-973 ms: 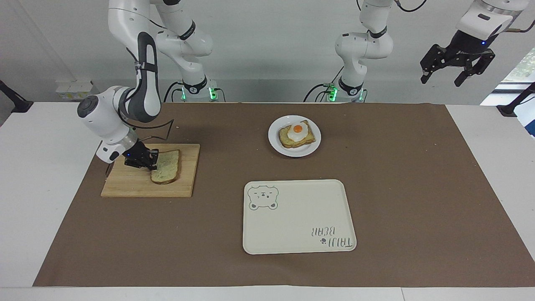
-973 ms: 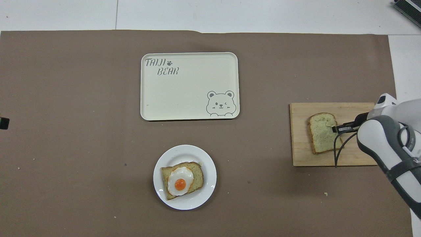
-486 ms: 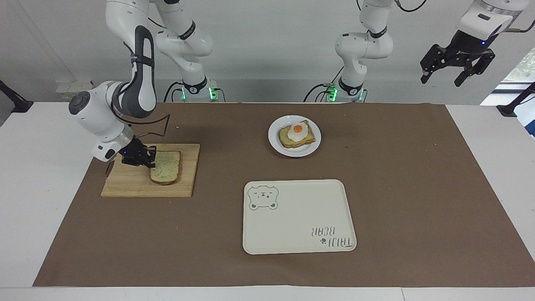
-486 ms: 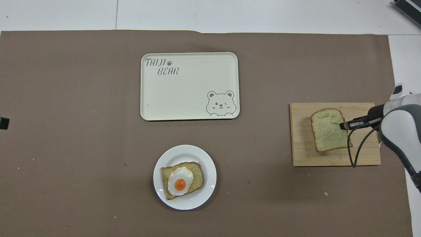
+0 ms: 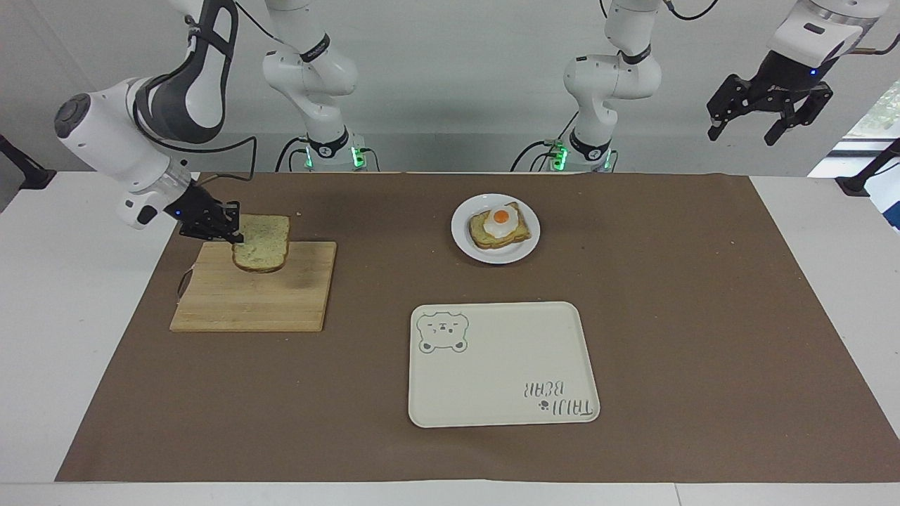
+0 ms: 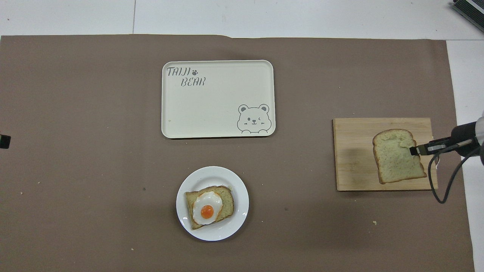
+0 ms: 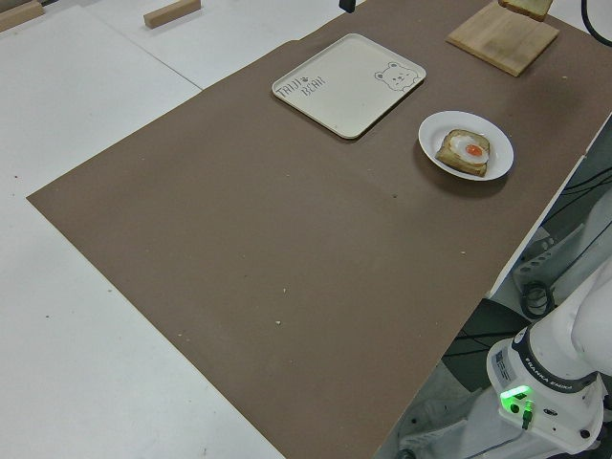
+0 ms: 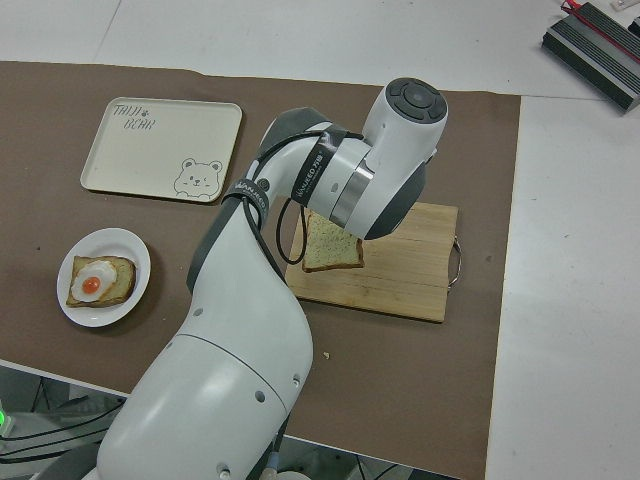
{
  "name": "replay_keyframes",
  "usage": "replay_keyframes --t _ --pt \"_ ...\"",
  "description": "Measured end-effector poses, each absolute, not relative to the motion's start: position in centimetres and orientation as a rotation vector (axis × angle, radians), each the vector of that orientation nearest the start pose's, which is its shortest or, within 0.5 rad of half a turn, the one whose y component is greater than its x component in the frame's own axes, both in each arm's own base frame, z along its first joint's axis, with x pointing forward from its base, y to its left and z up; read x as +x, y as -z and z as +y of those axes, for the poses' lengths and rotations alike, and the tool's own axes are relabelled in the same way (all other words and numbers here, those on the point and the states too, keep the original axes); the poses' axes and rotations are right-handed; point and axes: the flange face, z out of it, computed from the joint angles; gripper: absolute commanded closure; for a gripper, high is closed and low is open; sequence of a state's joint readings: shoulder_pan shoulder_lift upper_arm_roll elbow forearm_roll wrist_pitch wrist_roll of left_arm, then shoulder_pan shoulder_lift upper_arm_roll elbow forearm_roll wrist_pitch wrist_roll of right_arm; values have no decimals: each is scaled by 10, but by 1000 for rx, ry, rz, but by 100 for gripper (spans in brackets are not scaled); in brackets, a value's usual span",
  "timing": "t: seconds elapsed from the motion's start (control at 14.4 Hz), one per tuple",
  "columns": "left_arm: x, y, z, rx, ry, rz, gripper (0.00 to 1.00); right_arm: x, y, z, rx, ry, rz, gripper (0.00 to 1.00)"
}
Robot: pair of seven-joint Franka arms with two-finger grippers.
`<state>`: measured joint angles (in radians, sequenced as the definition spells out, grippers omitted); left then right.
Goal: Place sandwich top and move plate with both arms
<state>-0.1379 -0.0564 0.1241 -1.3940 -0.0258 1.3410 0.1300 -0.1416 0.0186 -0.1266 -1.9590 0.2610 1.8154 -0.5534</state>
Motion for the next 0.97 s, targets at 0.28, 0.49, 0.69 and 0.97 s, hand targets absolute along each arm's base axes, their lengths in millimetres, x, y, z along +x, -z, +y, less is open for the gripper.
replay_keyframes --t 0.28,0.49,0.69,0.97 --pt "508 -715 -8 -3165 8 238 0 527 -474 -117 -2789 -84 -237 100" --pt "508 -715 -8 -3165 8 238 0 524 -480 -106 -2714 -101 -128 100" --pt "508 -715 -8 -3165 8 238 0 527 -478 -82 -2707 -152 -52 100" --pt "508 -715 -8 -3165 8 238 0 532 -477 -30 -2718 -213 -20 100"
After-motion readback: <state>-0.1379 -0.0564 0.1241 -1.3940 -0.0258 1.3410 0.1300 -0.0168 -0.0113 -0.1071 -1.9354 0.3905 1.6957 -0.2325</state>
